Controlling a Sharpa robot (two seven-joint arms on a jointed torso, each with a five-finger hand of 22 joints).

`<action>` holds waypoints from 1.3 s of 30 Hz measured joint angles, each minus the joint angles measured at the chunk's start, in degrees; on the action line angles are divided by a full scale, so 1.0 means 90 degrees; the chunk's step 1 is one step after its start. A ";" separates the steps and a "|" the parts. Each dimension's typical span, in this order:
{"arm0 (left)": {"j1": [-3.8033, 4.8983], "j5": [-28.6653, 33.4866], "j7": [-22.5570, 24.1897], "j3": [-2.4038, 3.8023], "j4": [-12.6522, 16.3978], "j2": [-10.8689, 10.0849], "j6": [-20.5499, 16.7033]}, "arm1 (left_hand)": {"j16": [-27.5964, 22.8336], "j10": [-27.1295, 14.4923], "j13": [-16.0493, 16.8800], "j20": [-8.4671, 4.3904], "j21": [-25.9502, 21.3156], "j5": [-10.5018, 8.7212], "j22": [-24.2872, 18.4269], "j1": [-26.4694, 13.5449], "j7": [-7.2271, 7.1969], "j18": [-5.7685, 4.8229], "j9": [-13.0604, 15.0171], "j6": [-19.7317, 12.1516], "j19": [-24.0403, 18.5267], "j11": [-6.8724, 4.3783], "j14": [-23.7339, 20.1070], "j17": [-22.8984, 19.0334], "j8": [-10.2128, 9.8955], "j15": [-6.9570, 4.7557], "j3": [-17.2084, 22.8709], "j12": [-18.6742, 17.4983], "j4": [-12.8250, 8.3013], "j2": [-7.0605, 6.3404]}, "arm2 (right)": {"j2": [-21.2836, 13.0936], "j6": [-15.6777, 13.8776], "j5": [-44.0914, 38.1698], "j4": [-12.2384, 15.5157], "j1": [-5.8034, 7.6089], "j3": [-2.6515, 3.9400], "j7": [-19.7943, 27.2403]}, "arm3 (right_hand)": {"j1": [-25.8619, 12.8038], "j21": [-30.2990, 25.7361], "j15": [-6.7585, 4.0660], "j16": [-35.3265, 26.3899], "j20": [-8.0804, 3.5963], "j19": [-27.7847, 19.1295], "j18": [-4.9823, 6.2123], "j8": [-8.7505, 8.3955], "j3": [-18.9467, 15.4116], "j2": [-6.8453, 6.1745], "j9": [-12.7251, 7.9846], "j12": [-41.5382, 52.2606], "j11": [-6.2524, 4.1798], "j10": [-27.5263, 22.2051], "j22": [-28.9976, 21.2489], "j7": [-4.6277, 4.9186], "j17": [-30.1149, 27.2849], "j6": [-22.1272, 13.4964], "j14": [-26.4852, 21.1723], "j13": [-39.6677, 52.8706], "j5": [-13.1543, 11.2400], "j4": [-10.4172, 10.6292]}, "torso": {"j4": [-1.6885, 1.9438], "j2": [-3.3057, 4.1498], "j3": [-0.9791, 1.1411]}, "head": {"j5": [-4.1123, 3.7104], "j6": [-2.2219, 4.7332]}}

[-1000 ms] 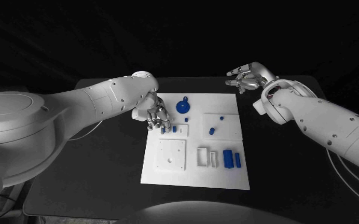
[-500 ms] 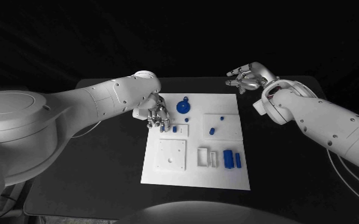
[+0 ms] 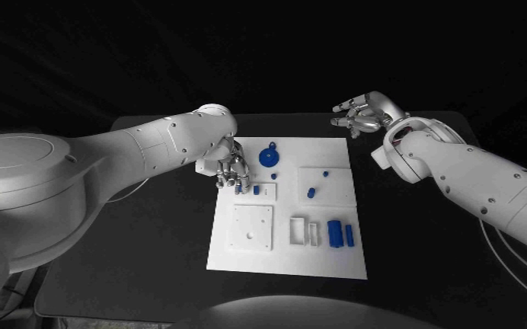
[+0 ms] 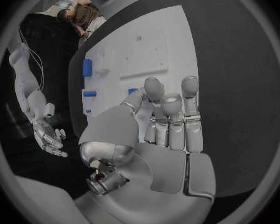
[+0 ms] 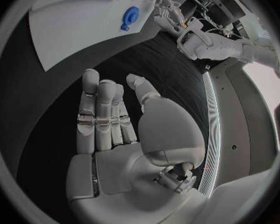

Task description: Assemble the parts on the task board

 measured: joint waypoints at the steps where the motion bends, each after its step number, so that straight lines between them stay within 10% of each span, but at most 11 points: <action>1: 0.0000 0.0012 0.0003 0.0000 0.0000 -0.0004 0.0002 | 0.0000 0.0000 0.0000 0.0000 0.0000 -0.0018 0.0000 0.0000 0.0010 0.0000 -0.0009 0.0011 0.0000 0.0000 0.0000 0.0006 0.0000 0.0000 0.0000 0.0000 0.0000 0.0000 | -0.0001 0.0000 0.0000 0.0000 0.0000 0.0000 0.0000 | 0.0000 0.0000 0.0000 0.0000 0.0000 0.0000 0.0000 0.0000 0.0000 0.0000 0.0000 0.0000 0.0000 0.0000 0.0000 0.0000 0.0000 0.0000 0.0000 0.0000 0.0000 0.0000 | 0.0000 0.0000 -0.0001 | -0.0002 0.0001; 39: -0.0010 0.0080 0.0014 0.0000 0.0050 -0.0047 0.0189 | -0.0001 -0.0002 0.0035 0.0000 0.0025 -0.0031 0.0003 0.0026 0.0028 0.0001 -0.0056 0.0060 0.0000 0.0000 0.0045 0.0069 -0.0088 0.0002 -0.0009 0.0000 -0.0009 -0.0025 | -0.0011 0.0026 -0.0003 -0.0002 -0.0003 0.0000 -0.0007 | 0.0000 0.0000 0.0000 0.0000 0.0000 0.0000 0.0000 0.0000 0.0035 0.0000 0.0000 0.0000 0.0000 0.0000 0.0000 -0.0001 0.0000 0.0000 0.0000 0.0000 0.0000 -0.0035 | 0.0009 0.0002 -0.0008 | -0.0034 -0.0010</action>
